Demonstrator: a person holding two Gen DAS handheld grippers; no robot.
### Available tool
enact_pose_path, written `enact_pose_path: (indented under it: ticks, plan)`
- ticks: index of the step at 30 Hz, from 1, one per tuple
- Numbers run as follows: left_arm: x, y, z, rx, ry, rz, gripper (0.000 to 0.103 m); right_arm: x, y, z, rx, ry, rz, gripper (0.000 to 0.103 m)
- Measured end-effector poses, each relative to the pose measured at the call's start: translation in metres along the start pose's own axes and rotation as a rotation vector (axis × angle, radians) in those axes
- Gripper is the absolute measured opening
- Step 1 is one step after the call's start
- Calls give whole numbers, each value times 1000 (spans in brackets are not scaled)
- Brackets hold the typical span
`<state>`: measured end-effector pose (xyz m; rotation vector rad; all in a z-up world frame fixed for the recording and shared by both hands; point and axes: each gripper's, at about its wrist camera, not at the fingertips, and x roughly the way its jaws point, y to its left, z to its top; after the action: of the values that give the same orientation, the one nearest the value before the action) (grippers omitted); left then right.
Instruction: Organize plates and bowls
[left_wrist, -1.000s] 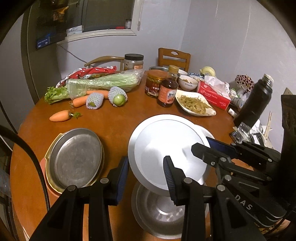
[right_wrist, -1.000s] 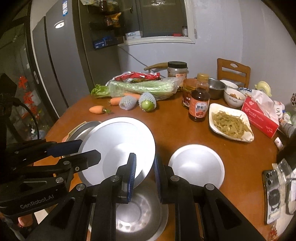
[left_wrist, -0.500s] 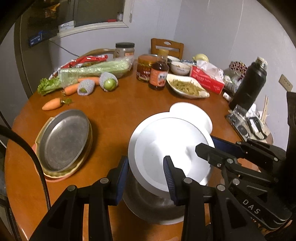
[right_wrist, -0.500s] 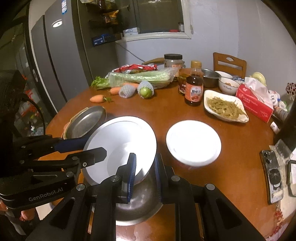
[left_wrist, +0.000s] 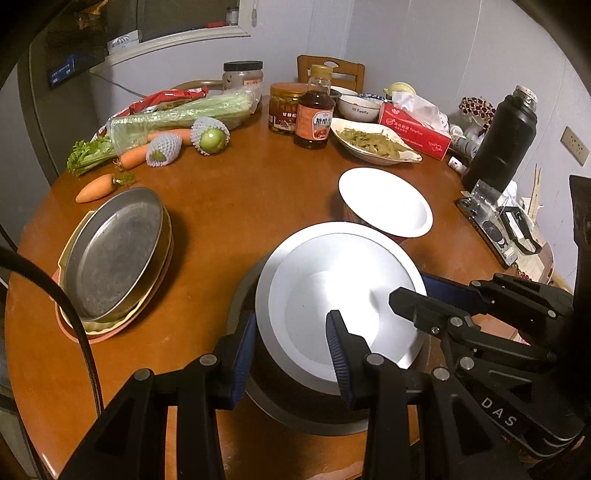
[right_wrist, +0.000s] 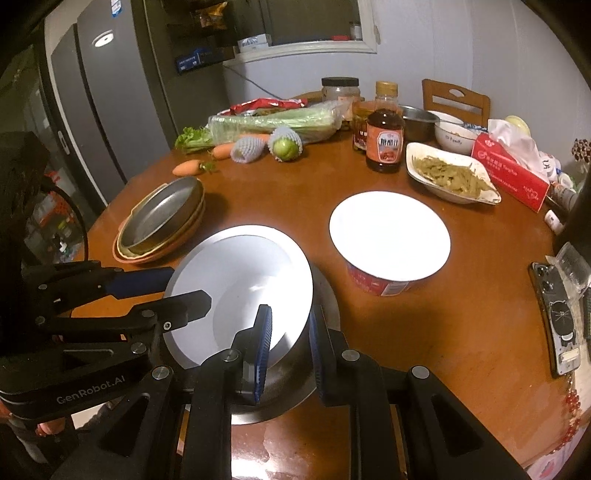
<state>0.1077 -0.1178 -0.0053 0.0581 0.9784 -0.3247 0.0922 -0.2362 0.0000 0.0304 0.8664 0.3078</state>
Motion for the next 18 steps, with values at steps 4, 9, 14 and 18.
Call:
enact_pose_path:
  ticks: [4, 9, 14, 18]
  plan:
    - [6, 0, -2, 1, 20, 1, 39, 4, 0, -2, 2, 12, 0, 22]
    - [9, 1, -3, 3, 27, -5, 39, 10, -1, -6, 2, 26, 0, 22]
    - [9, 3, -2, 1, 30, -5, 39, 10, 1, -4, -8, 31, -8, 22]
    - [7, 6, -2, -5, 27, -13, 39, 12, 1, -4, -11, 34, -5, 22]
